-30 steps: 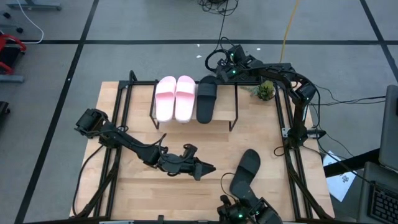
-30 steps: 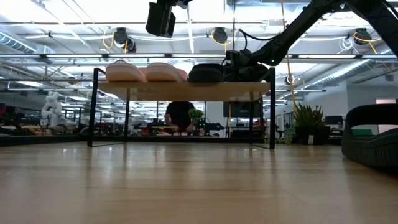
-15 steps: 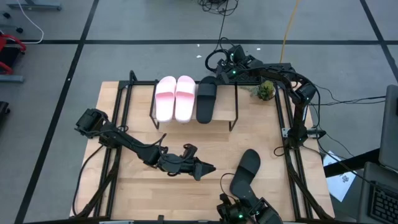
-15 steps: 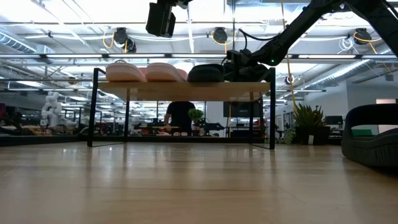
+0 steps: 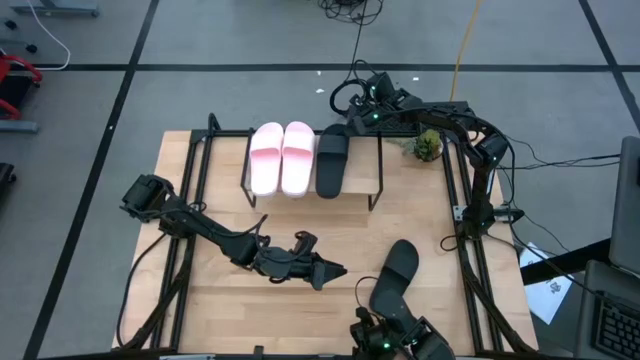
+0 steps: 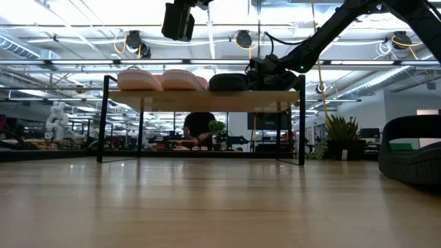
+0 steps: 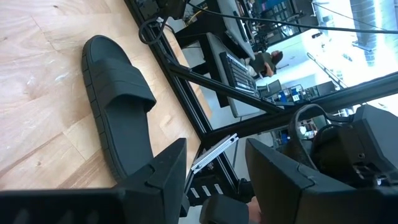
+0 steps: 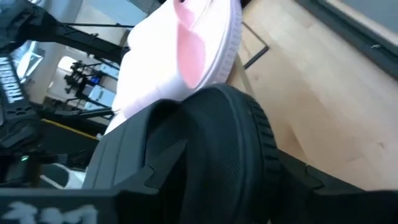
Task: Pick and place slides into the shelf
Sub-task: Put the left black slides on the shelf, then put the black slides on the shelf
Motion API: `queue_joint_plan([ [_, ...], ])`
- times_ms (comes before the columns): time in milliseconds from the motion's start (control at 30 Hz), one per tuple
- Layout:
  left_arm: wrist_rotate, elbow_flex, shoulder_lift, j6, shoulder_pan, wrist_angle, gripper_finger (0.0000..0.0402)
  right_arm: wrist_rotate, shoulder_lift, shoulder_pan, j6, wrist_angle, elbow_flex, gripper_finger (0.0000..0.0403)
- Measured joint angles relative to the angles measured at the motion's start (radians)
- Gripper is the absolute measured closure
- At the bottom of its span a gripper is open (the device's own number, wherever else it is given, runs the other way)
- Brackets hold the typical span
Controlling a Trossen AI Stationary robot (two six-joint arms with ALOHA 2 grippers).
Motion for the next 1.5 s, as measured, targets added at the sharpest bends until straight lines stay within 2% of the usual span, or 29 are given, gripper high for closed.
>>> queue_joint_plan([
  [900, 0.000, 0.000, 0.000, 0.011, 0.000, 0.000, 0.0238, 0.060, 0.000, -0.062, 0.001, 0.035, 0.000, 0.0233],
  [1133, 0.000, 0.000, 0.000, 0.011, 0.000, 0.000, 0.0238, 0.061, 0.000, -0.089, 0.071, 0.141, 0.000, 0.0234],
  [1367, 0.000, 0.000, 0.000, 0.014, 0.000, 0.000, 0.0238, 0.051, -0.004, -0.135, 0.231, 0.303, 0.000, 0.0234],
  [1500, 0.000, 0.000, 0.000, 0.014, 0.000, 0.000, 0.0238, -0.049, -0.022, -0.153, 0.332, 0.382, 0.000, 0.0234],
])
